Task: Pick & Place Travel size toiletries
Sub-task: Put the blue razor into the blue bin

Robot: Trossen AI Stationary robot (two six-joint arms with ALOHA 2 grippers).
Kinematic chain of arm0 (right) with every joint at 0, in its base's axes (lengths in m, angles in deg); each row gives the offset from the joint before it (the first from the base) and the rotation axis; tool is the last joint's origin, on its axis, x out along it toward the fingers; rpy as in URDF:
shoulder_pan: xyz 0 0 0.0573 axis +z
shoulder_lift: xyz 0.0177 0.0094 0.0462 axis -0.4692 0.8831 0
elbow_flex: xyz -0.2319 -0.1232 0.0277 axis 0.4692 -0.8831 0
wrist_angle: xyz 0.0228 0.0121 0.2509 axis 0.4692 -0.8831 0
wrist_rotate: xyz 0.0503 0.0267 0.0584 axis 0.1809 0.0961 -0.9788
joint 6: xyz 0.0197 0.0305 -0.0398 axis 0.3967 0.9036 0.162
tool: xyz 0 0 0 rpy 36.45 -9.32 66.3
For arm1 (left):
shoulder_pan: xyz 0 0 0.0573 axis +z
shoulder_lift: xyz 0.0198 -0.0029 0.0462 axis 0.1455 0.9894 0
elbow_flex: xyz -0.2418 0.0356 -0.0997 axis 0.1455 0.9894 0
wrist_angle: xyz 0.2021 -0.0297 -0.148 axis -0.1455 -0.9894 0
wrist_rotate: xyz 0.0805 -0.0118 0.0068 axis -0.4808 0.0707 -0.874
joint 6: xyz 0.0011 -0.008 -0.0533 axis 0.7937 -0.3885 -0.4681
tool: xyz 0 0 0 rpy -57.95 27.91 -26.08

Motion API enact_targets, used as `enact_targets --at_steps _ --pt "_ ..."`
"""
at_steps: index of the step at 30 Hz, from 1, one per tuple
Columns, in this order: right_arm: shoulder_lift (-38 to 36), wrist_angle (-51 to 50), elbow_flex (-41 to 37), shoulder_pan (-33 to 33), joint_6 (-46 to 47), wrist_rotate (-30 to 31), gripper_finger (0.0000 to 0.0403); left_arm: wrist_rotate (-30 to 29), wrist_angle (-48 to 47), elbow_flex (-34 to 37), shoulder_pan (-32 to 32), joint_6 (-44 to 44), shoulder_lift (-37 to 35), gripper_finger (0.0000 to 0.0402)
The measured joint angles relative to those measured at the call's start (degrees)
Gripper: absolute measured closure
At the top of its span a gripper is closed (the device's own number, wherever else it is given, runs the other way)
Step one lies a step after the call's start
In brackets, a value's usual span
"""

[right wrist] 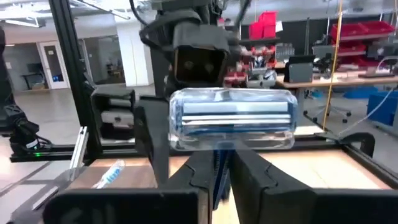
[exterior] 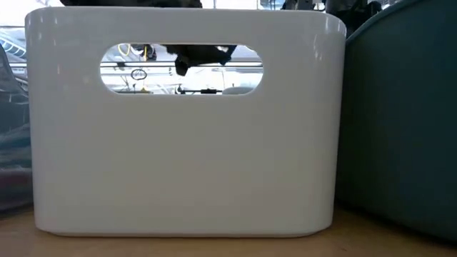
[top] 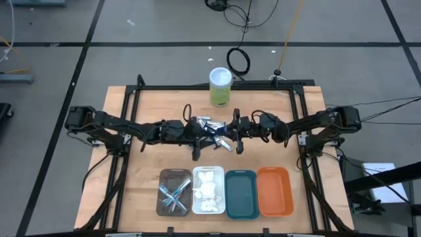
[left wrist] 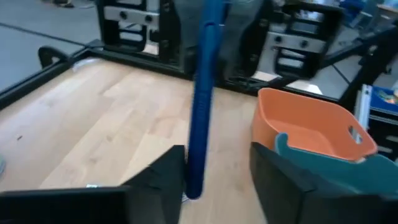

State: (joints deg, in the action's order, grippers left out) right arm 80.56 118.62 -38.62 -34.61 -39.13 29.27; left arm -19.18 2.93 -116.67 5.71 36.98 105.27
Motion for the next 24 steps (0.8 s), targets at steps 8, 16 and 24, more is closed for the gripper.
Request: enact_targets --at_steps 8,16,24 --pt "-11.3 -20.4 0.1 3.8 4.7 -5.6 0.0382 -11.6 -12.3 -0.5 -0.5 6.2 -8.6 0.0156" --pt "-15.4 -35.6 0.0 17.3 15.9 -9.1 0.038 -19.3 -20.6 -0.5 0.3 5.7 -9.8 0.0143" --pt "-9.0 -37.2 -0.1 28.7 23.9 -2.3 0.0372 -21.1 -26.8 -0.5 2.4 -1.3 -8.0 0.0158"
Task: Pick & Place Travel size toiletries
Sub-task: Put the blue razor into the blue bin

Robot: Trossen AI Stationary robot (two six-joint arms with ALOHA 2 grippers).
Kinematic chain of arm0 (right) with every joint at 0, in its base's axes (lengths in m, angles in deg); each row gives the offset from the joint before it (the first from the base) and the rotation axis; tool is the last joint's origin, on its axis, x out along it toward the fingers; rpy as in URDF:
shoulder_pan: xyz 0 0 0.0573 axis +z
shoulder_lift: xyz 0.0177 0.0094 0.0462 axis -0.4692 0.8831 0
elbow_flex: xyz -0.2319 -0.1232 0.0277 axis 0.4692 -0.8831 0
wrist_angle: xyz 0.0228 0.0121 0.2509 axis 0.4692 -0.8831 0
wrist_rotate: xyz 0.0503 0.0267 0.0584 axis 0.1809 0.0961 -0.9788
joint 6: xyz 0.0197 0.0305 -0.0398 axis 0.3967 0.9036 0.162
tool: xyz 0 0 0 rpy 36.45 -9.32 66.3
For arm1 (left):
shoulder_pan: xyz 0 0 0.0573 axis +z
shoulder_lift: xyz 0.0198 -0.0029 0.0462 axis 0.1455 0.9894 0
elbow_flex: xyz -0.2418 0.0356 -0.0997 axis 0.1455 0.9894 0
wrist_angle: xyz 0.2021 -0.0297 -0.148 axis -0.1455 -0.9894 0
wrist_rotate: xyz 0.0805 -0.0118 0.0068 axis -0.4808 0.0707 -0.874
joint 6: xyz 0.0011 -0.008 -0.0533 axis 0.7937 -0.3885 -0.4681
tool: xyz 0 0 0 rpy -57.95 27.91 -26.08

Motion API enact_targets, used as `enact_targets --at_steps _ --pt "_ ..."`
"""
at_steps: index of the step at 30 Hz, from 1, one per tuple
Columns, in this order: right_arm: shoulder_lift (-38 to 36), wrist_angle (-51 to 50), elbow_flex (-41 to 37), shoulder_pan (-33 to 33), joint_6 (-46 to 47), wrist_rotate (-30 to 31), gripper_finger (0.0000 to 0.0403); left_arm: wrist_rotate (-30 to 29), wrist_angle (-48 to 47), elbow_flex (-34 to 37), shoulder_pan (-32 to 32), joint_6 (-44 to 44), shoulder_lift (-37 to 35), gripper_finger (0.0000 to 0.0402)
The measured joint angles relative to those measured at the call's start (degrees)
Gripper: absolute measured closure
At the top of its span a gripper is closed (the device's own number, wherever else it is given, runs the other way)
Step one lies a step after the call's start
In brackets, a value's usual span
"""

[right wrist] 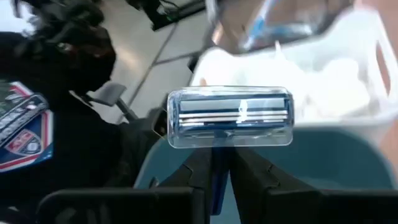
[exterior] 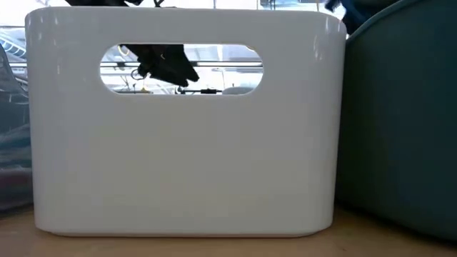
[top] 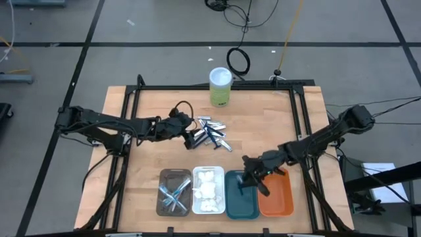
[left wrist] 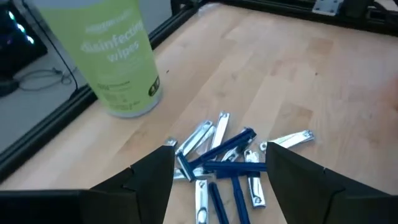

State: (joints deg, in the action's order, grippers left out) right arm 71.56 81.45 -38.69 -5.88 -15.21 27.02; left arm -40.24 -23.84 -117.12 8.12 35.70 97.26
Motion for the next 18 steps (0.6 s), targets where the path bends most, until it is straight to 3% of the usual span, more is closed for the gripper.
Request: enact_targets --at_steps 7,18 --pt "2.2 -0.1 0.0 2.3 3.3 0.2 0.0306 0.0 -1.5 0.0 0.3 -3.3 1.1 0.0169" --pt "2.2 0.4 0.0 4.3 -3.9 0.0 0.0189 0.6 -1.6 0.0 0.2 -4.0 2.7 0.0167"
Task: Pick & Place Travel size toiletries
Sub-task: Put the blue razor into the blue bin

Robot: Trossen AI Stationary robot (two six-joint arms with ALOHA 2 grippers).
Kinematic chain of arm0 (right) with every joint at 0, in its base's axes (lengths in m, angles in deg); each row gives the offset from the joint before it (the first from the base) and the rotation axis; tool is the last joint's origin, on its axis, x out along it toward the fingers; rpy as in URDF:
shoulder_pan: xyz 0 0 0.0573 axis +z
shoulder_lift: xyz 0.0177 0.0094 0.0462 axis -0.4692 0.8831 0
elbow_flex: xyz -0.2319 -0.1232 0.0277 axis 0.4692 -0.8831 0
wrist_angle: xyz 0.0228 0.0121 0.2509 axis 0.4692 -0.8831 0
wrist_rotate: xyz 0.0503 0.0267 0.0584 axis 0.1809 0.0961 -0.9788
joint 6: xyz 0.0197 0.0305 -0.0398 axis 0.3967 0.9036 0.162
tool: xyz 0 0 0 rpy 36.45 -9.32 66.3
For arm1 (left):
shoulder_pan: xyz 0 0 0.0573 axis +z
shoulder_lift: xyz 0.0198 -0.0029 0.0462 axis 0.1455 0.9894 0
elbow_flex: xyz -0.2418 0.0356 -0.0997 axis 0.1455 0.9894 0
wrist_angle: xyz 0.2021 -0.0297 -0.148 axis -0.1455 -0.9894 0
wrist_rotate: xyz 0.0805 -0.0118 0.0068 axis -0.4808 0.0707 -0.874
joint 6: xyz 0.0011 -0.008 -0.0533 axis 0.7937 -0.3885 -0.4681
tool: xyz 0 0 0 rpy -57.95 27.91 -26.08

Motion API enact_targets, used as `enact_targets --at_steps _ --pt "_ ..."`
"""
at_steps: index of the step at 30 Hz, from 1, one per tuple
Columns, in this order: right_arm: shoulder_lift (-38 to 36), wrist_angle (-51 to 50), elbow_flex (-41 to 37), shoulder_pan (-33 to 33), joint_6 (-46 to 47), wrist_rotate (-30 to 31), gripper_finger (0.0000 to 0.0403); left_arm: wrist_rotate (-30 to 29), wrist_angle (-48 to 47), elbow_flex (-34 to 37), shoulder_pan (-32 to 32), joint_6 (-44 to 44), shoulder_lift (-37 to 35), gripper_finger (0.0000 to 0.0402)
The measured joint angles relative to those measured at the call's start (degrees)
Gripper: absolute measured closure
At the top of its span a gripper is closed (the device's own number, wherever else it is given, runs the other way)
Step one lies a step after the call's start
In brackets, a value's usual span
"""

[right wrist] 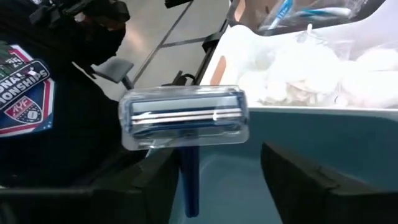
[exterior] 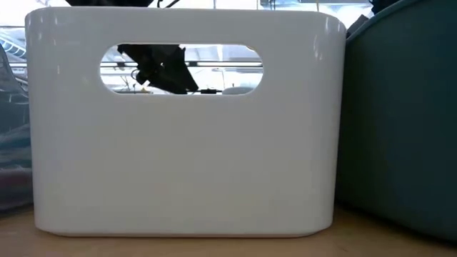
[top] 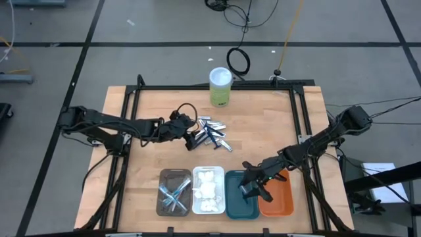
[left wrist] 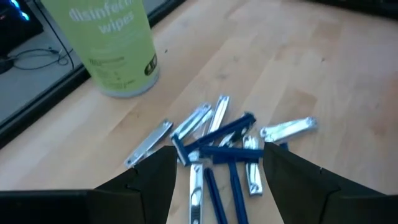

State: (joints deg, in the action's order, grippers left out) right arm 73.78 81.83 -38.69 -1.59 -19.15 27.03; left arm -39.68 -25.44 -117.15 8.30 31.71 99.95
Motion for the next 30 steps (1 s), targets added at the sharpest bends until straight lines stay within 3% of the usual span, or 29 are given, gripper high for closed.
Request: enact_targets --at_steps 4,7,13,15,19,25,30 --pt "0.0 -2.0 0.0 -0.4 2.7 0.3 0.0161 0.0 0.0 0.0 0.0 0.0 0.0 0.0167" --pt "0.0 -6.5 0.0 -3.1 12.3 3.0 0.0155 0.0 -0.2 0.0 0.0 0.0 0.0 0.0167" --pt "-0.5 -6.9 0.0 -3.4 14.9 -3.6 0.0159 0.0 -0.1 0.0 0.0 -0.1 0.0 0.0167" --pt "-0.8 -5.0 0.0 -3.6 12.8 -4.9 0.016 0.0 -0.1 0.0 0.0 -0.4 0.0 0.0167" --pt "-1.3 2.2 0.0 -2.0 6.2 -13.7 0.016 0.0 -0.1 0.0 0.0 -0.6 0.0 0.0167" --pt "-2.0 2.2 0.0 -3.5 1.7 -9.9 0.016 1.2 -2.1 0.0 0.0 -2.1 0.0 0.0167" --pt "-2.1 0.4 0.0 -6.0 -5.3 -7.0 0.0161 7.8 -5.8 0.0 -0.1 -5.6 0.9 0.0167"
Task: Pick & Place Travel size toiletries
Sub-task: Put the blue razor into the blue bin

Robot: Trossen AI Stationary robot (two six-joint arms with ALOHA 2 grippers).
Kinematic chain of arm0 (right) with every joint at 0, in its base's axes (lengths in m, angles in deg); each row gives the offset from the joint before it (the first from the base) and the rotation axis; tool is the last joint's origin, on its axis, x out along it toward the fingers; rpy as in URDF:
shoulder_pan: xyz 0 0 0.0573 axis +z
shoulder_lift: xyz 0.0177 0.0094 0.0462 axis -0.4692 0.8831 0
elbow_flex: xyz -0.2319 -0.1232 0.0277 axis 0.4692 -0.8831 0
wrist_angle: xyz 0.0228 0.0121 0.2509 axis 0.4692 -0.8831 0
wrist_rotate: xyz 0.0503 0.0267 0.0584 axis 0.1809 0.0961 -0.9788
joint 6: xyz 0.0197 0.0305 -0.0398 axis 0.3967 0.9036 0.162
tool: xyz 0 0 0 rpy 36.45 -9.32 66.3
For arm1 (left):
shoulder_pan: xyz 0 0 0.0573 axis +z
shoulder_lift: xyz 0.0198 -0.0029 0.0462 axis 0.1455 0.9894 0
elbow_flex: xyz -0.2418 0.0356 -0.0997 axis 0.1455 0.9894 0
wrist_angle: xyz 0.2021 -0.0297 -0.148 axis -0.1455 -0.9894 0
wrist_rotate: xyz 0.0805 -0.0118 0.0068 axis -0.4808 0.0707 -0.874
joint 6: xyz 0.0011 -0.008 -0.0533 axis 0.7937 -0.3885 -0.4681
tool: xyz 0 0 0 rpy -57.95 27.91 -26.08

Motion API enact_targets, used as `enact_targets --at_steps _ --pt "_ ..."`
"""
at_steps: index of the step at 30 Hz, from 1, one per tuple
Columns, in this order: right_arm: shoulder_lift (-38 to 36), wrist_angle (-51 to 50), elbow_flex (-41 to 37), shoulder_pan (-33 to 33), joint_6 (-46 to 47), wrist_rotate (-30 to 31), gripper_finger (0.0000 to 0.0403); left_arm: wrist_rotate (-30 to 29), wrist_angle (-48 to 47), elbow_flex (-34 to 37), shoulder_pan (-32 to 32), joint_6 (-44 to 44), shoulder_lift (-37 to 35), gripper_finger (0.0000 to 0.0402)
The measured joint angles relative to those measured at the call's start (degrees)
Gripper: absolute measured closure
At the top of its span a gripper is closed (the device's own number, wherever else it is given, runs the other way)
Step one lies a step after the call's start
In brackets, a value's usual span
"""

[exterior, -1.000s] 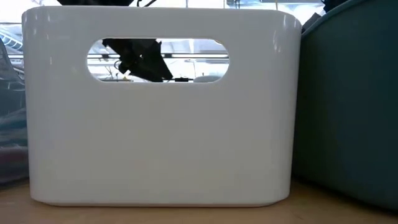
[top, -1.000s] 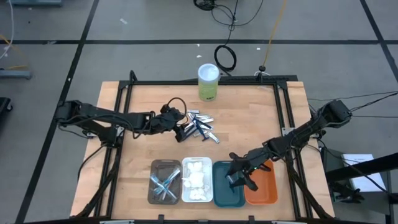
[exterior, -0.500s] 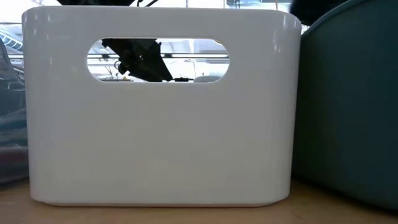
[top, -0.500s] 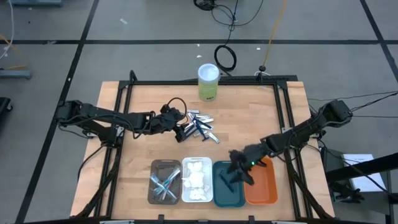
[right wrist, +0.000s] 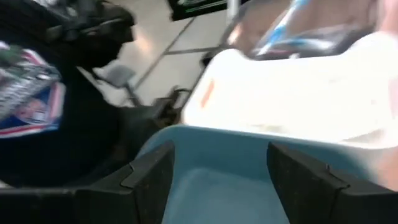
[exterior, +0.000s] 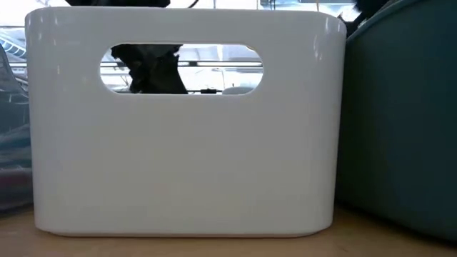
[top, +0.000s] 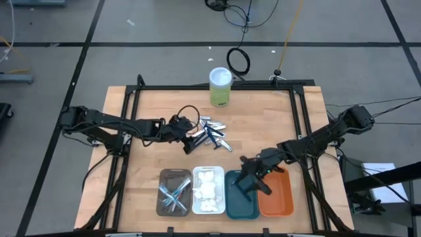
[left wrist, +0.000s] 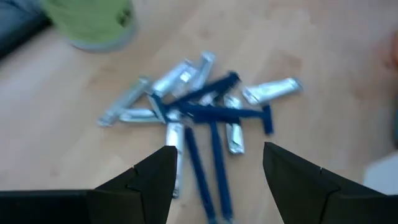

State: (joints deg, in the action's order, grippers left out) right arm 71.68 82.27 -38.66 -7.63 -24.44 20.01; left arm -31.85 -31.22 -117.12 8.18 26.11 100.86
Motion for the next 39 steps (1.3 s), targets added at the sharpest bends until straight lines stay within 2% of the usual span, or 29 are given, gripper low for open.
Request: enact_targets --at_steps 6,12,18,27,32,35,39 --pt "-0.7 1.6 0.0 -6.1 -9.9 6.8 0.0161 1.9 3.4 0.0 -2.7 4.7 7.2 0.0167" --pt "-0.7 5.5 0.0 -12.2 -16.3 11.7 0.0161 2.7 8.1 0.0 -3.2 4.2 14.1 0.0167" --pt "-0.7 5.3 0.0 -16.6 -17.2 11.7 0.0161 0.1 8.8 0.0 -1.2 2.5 18.6 0.0167" --pt "-0.7 3.8 0.0 -18.2 -18.6 11.7 0.0161 0.2 9.4 0.0 0.3 8.0 21.5 0.0167" --pt "-0.7 3.4 0.0 -18.2 -18.9 11.6 0.0161 4.0 9.3 0.0 1.4 8.1 21.5 0.017" --pt "-0.7 3.4 0.0 -18.2 -18.9 11.5 0.0161 5.7 9.3 0.0 2.2 6.8 21.5 0.019" --pt "-0.7 3.2 0.0 -18.2 -18.9 11.5 0.0161 6.6 9.3 -0.1 3.1 4.4 21.5 0.0248"
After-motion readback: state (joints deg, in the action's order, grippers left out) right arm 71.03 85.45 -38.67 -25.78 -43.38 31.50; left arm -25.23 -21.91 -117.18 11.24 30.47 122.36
